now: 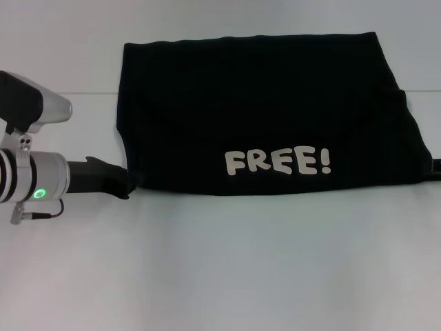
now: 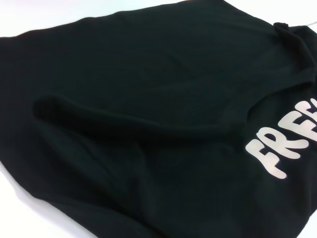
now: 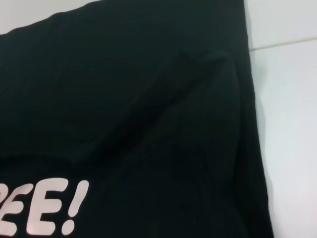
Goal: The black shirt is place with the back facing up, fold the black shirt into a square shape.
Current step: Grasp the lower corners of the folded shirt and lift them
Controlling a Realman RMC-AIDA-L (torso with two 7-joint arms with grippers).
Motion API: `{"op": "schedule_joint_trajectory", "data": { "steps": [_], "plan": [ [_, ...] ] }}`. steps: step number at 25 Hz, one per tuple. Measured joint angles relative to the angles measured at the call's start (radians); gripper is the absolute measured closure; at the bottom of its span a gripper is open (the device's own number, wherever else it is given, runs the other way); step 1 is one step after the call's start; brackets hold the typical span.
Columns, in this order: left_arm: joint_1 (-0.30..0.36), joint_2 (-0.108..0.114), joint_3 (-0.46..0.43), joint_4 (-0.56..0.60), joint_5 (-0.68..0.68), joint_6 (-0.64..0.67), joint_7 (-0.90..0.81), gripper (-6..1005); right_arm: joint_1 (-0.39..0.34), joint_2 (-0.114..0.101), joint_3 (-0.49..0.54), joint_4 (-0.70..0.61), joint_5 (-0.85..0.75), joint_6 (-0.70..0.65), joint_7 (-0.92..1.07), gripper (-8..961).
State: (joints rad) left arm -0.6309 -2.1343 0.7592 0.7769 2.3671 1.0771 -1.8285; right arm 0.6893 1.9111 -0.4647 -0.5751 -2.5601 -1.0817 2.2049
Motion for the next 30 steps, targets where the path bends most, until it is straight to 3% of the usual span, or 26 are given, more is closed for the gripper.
{"op": "schedule_joint_trajectory", "data": {
  "steps": [10, 15, 23, 30],
  "plan": [
    [-0.013, 0.005, 0.0, -0.005, -0.001, -0.007, 0.0, 971, 0.019, 0.019, -0.051, 0.037, 0.0, 0.1, -0.001, 387],
    [-0.013, 0.006, 0.0, -0.005, -0.002, -0.009, 0.0, 972, 0.029, 0.02, -0.081, 0.064, 0.001, 0.13, 0.0, 606],
    [-0.013, 0.005, -0.003, -0.007, -0.002, -0.009, 0.0, 971, 0.006, 0.018, -0.071, 0.045, 0.019, 0.089, -0.02, 777],
    [0.01, 0.006, -0.066, 0.02, -0.004, 0.087, -0.028, 972, -0.045, 0.008, -0.066, -0.001, 0.072, 0.004, -0.044, 886]
  ]
}}
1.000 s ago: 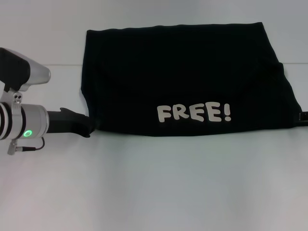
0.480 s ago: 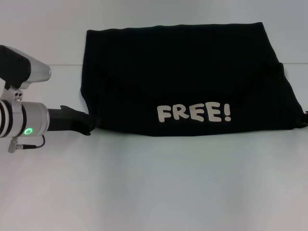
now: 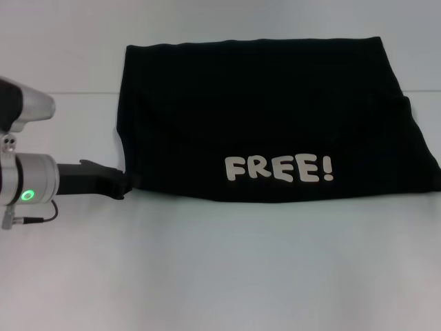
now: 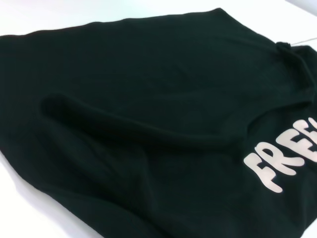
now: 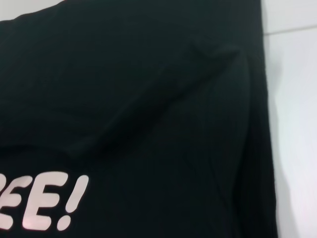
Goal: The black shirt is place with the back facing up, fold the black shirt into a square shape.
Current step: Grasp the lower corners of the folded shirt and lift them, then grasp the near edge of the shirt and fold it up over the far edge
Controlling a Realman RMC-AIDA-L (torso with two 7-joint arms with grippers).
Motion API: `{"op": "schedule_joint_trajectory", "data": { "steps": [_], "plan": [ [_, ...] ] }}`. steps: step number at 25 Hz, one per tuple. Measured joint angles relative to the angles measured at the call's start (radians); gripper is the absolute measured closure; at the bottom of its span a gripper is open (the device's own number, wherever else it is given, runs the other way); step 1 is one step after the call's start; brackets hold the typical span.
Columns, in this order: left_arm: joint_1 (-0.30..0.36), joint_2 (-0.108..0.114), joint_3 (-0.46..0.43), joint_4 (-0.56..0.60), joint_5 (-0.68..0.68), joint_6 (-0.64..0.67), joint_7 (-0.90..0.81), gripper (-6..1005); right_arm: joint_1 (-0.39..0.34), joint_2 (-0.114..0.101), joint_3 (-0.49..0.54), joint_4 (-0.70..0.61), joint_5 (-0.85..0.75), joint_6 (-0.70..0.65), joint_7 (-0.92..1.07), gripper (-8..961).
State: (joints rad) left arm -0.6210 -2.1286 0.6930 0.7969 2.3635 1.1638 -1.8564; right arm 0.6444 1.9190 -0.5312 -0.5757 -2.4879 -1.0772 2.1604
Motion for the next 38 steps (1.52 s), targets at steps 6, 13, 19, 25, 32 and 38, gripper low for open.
{"op": "schedule_joint_trajectory", "data": {
  "steps": [6, 13, 19, 25, 32, 38],
  "plan": [
    [0.032, 0.006, -0.058, 0.031, 0.005, 0.151, -0.004, 971, -0.089, -0.005, 0.013, -0.088, 0.039, -0.155, -0.029, 908],
    [0.084, 0.017, -0.122, 0.087, 0.031, 0.457, -0.023, 972, -0.215, -0.003, 0.068, -0.225, 0.045, -0.443, -0.103, 909],
    [0.118, 0.021, -0.179, 0.091, 0.077, 0.687, -0.016, 971, -0.319, -0.009, 0.188, -0.245, 0.036, -0.632, -0.258, 910],
    [0.157, 0.014, -0.214, 0.083, 0.096, 0.823, -0.006, 971, -0.431, -0.006, 0.221, -0.236, 0.034, -0.712, -0.374, 911],
    [0.191, 0.004, -0.229, 0.075, 0.115, 0.865, -0.002, 971, -0.482, -0.004, 0.241, -0.232, 0.014, -0.762, -0.432, 911],
    [0.181, 0.003, -0.238, 0.054, 0.109, 0.865, 0.008, 972, -0.44, -0.015, 0.306, -0.233, -0.005, -0.768, -0.445, 911]
  ]
}}
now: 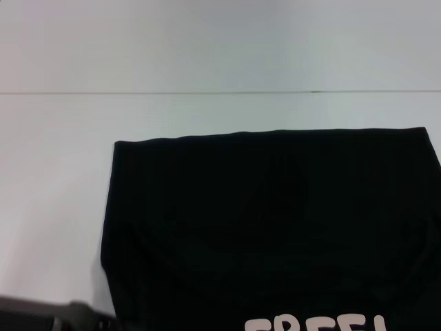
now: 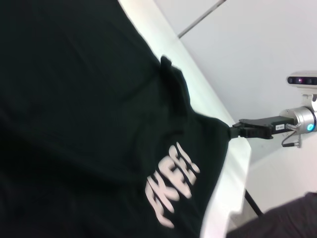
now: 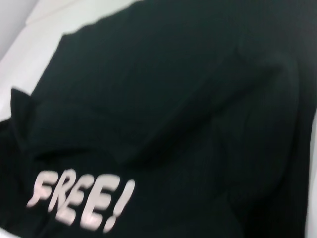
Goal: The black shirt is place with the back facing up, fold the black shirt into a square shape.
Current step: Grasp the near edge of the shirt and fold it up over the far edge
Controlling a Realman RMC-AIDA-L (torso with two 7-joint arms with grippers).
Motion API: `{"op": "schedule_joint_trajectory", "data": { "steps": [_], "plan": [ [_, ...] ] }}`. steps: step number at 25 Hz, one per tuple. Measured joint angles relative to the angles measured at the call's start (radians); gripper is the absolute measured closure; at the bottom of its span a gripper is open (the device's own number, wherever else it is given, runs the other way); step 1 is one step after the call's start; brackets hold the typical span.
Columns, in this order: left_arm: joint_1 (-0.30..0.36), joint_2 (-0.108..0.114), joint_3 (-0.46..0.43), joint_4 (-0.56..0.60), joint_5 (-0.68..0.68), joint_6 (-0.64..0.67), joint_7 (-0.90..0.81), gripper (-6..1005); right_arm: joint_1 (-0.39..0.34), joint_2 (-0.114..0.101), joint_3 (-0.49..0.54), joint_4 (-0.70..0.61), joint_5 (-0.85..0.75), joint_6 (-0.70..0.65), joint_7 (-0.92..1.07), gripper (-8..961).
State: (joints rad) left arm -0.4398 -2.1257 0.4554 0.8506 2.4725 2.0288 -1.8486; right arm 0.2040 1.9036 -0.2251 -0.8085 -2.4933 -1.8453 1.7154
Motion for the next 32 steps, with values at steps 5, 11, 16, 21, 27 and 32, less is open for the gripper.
{"op": "schedule_joint_trajectory", "data": {
  "steps": [5, 11, 16, 21, 27, 32],
  "plan": [
    [-0.083, 0.035, -0.058, -0.044, -0.028, -0.069, -0.018, 972, 0.125, -0.014, 0.081, 0.001, 0.003, 0.059, 0.036, 911],
    [-0.231, 0.1, -0.132, -0.151, -0.045, -0.242, -0.05, 971, 0.292, -0.01, 0.054, 0.005, -0.003, 0.195, 0.093, 910],
    [-0.326, 0.122, -0.105, -0.211, -0.049, -0.439, -0.083, 972, 0.393, -0.015, -0.02, 0.057, -0.004, 0.351, 0.155, 910],
    [-0.374, 0.121, -0.014, -0.247, -0.048, -0.702, -0.122, 972, 0.475, -0.022, -0.095, 0.148, -0.004, 0.531, 0.204, 910],
    [-0.401, 0.119, 0.006, -0.264, -0.05, -0.863, -0.125, 972, 0.556, -0.022, -0.148, 0.25, 0.0, 0.728, 0.21, 910],
    [-0.419, 0.116, 0.041, -0.28, -0.052, -0.988, -0.123, 971, 0.613, -0.016, -0.193, 0.324, 0.002, 0.896, 0.209, 911]
  ]
}}
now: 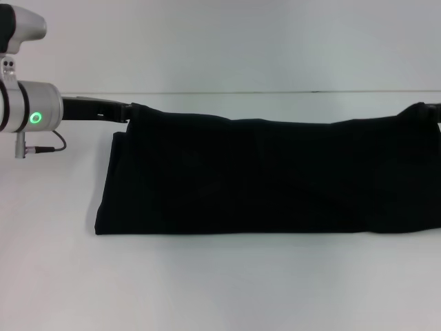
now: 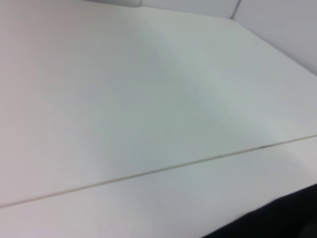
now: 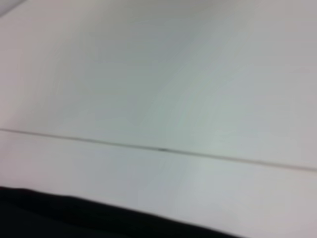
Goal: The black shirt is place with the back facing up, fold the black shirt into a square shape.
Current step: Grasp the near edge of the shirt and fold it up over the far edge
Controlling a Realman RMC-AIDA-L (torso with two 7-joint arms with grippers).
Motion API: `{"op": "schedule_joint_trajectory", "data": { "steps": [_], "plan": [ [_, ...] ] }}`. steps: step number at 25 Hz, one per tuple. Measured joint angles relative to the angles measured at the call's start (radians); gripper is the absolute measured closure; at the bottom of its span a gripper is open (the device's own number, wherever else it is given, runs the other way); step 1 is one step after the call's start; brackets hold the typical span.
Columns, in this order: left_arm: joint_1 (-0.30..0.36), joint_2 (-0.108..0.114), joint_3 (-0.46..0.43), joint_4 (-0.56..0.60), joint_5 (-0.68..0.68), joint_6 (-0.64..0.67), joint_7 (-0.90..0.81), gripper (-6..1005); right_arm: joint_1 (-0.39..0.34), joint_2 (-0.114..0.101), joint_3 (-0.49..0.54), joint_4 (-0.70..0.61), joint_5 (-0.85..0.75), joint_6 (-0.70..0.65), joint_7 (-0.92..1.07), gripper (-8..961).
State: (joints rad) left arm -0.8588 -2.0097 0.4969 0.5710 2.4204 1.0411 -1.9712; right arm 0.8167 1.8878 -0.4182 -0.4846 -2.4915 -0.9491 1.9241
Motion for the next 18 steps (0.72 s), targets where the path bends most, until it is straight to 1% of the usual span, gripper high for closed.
{"op": "schedule_joint_trajectory", "data": {
  "steps": [2, 7, 18],
  "plan": [
    [-0.005, -0.002, 0.019, -0.009, 0.0, -0.044, -0.001, 971, 0.02, 0.004, -0.013, 0.028, 0.0, 0.066, -0.004, 911],
    [-0.018, -0.006, 0.051, -0.025, -0.001, -0.131, -0.001, 971, 0.051, 0.011, -0.023, 0.069, 0.002, 0.172, -0.011, 912],
    [-0.028, -0.005, 0.057, -0.047, 0.004, -0.185, 0.006, 971, 0.06, 0.014, -0.025, 0.086, 0.009, 0.221, -0.021, 911]
  ]
}}
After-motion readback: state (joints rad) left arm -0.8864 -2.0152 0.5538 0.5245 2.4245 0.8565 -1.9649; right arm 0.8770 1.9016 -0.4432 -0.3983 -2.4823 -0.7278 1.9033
